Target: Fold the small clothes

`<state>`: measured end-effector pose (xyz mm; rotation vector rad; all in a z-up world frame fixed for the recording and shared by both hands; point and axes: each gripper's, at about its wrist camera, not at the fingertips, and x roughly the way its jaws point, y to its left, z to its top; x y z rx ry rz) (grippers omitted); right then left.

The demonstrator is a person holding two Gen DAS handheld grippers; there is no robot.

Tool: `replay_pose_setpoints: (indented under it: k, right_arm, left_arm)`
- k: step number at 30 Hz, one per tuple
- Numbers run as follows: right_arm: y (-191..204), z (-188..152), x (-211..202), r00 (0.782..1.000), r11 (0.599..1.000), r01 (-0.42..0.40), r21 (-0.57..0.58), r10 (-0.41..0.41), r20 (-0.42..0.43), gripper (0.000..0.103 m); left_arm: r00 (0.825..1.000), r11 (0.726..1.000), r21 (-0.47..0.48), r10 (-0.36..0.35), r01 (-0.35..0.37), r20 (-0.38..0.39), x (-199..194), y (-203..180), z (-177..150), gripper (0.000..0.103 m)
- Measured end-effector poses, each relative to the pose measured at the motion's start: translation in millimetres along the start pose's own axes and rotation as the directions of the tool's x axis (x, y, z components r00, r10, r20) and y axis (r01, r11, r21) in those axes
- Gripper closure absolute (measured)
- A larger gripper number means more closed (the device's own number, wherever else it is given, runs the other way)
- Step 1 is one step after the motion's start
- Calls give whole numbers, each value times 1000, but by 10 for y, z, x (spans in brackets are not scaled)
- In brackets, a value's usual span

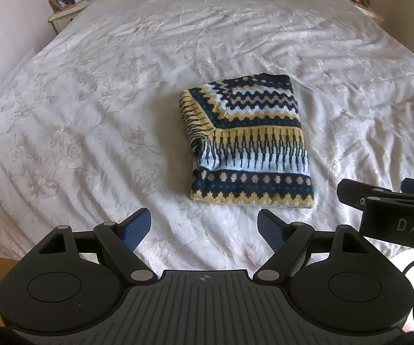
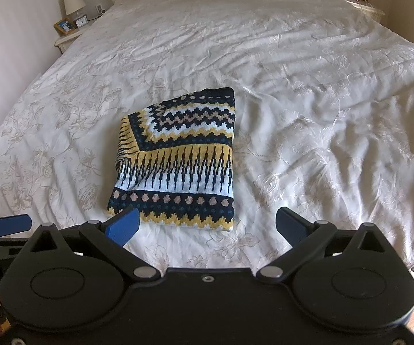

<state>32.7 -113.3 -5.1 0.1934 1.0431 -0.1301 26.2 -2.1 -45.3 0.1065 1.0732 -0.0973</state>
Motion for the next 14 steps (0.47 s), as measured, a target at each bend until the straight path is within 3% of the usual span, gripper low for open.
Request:
replay_pose_setpoints:
  k: [14]
  right_arm:
    - [5,-13,18,1000,1000,-2,1,2,-8,3]
  left_arm:
    - [1000,1000,3,7,-7,2,1,-30,17,22]
